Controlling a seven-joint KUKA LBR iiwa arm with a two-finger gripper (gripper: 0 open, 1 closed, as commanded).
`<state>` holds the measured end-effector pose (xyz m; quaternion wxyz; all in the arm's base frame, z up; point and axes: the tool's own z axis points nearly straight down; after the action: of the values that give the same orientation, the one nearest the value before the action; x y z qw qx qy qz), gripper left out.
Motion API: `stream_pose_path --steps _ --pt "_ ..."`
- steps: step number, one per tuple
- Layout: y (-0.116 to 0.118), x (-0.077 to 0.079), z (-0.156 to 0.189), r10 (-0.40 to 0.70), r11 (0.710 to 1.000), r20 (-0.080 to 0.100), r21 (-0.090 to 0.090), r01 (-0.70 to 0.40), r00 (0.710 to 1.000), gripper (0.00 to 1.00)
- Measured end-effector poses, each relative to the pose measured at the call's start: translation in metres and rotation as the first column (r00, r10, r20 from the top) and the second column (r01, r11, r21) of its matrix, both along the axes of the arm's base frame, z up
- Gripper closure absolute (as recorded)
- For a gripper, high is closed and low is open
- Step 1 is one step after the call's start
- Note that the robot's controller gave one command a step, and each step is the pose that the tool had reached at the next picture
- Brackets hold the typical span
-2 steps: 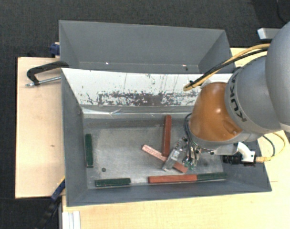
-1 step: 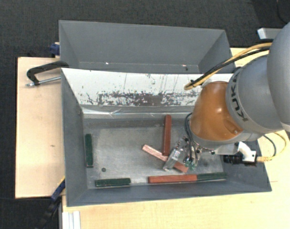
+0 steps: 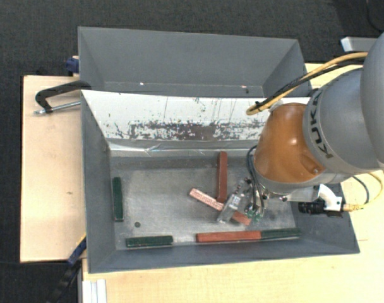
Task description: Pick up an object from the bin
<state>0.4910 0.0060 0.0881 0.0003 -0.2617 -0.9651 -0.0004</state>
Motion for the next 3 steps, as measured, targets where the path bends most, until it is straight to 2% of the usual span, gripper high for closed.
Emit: stream_pose_path --steps 3 --pt "0.000 0.001 0.027 0.001 1.000 0.004 0.000 -0.001 1.000 1.00"
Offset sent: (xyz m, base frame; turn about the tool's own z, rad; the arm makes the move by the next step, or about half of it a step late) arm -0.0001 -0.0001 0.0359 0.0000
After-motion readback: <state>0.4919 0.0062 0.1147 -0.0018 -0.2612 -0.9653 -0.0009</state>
